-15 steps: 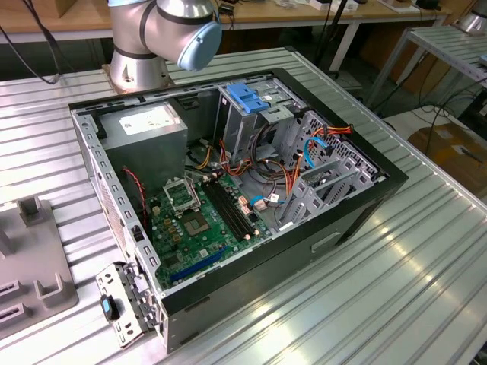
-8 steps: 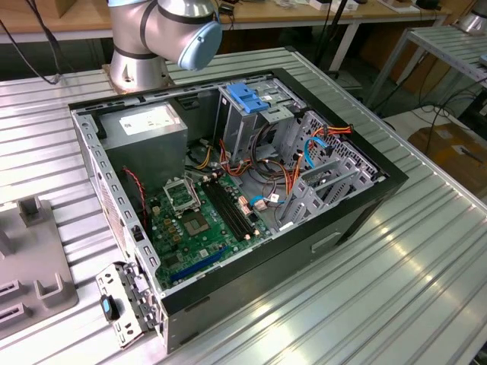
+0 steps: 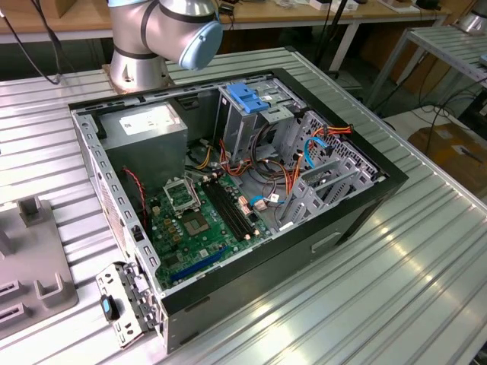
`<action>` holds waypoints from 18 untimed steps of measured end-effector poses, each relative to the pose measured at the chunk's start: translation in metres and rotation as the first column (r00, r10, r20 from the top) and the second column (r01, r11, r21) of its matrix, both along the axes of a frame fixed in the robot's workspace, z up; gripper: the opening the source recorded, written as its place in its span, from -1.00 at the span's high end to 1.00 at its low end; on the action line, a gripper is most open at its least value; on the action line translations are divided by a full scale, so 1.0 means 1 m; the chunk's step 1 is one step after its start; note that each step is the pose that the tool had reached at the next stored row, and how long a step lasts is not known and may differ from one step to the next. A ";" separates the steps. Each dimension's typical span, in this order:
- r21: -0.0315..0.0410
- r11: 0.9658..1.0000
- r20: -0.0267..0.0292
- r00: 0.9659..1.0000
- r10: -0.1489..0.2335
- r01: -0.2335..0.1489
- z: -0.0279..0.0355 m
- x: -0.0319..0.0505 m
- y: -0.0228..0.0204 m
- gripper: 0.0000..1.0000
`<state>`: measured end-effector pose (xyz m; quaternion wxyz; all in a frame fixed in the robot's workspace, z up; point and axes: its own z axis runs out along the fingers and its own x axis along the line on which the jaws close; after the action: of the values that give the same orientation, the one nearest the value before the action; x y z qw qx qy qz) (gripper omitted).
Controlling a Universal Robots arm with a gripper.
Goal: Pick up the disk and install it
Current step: 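Pick up the disk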
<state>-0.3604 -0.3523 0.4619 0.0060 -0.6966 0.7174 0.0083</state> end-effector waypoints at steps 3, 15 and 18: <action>0.000 1.000 0.000 1.000 0.000 0.000 0.0000 0.0004 -0.0001 0.30; 0.000 1.000 0.000 1.000 0.000 0.000 0.0000 0.0054 -0.0001 0.30; 0.000 1.000 0.000 1.000 0.000 0.000 -0.0001 0.0120 0.0000 0.30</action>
<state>-0.3484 -0.3523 0.4618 0.0061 -0.6966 0.7174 0.0083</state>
